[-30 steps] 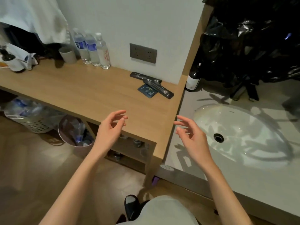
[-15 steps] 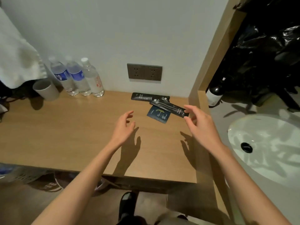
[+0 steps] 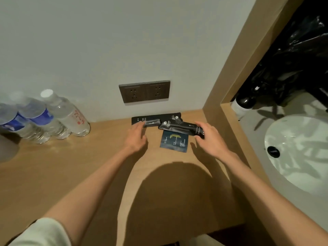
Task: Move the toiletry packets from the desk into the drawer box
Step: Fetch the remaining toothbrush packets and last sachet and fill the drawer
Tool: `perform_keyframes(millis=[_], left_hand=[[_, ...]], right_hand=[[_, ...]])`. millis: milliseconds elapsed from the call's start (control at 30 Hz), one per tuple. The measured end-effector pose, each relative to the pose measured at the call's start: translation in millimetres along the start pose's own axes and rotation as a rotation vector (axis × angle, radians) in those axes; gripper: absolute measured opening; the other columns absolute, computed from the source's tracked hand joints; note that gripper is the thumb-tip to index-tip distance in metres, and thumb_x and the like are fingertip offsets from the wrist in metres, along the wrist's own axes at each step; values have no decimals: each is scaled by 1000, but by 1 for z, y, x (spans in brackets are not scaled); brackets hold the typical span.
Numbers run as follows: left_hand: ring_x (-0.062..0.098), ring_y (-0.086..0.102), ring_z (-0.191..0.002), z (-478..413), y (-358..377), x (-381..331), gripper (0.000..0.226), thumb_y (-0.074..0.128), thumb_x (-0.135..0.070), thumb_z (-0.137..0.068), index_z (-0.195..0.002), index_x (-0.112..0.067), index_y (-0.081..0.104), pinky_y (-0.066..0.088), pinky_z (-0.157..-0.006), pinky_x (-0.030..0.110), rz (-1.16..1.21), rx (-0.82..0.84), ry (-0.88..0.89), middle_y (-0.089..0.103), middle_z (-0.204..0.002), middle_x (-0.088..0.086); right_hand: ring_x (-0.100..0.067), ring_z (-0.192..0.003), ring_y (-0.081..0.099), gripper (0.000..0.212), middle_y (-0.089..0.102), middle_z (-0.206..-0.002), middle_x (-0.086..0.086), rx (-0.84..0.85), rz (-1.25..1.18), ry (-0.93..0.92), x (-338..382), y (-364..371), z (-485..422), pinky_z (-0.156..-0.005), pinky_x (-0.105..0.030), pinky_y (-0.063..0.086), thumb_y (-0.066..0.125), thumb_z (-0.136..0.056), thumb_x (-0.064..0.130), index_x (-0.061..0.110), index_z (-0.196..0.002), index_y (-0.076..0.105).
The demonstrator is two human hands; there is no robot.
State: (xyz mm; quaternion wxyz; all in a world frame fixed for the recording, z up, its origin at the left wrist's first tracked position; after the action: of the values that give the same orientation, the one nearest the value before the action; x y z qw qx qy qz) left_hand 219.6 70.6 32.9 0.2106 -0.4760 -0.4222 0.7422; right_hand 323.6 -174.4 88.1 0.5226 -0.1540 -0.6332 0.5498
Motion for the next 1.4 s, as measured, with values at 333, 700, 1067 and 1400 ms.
perform_keyframes(millis=[333,700,1067,1400], left_hand=[[26,12,-147,-65,19,15,67,47,-17,-95,-152,-19,14,13,-120,46,-342,170,132,15,-159,5],[28,50,-109,-72,16,11,57,55,-27,-87,-138,-16,33,45,-94,40,-498,71,240,48,-122,12],[30,57,-98,-69,21,3,62,60,-11,-87,-140,-10,27,49,-66,36,-707,68,257,52,-116,14],[28,60,-93,-48,5,-17,64,61,0,-85,-140,-19,34,48,-67,34,-603,-56,158,52,-115,12]], right_hand=[[-17,-132,39,60,45,-144,4,146,68,82,-23,52,-65,-110,-40,32,55,-90,12,27,-145,34],[-19,-121,45,60,47,-128,-3,146,126,51,-27,60,-73,-101,-38,44,69,-83,17,18,-137,44],[-18,-82,59,18,62,-94,-1,168,-39,165,-27,52,-54,-68,-40,52,65,-86,24,19,-94,50],[-16,-83,64,23,63,-97,-1,21,-399,149,-4,6,-11,-59,-26,52,66,-87,21,14,-105,53]])
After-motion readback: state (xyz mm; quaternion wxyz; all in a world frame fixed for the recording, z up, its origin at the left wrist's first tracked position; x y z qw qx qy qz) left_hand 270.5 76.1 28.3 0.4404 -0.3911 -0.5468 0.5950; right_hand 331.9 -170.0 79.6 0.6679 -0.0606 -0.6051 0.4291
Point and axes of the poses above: each hand's wrist, its own z-axis away from the middle knuckle, its own y-axis out of the palm, x = y × z, the point moved 2 cm from there along -z, towards the middle knuckle
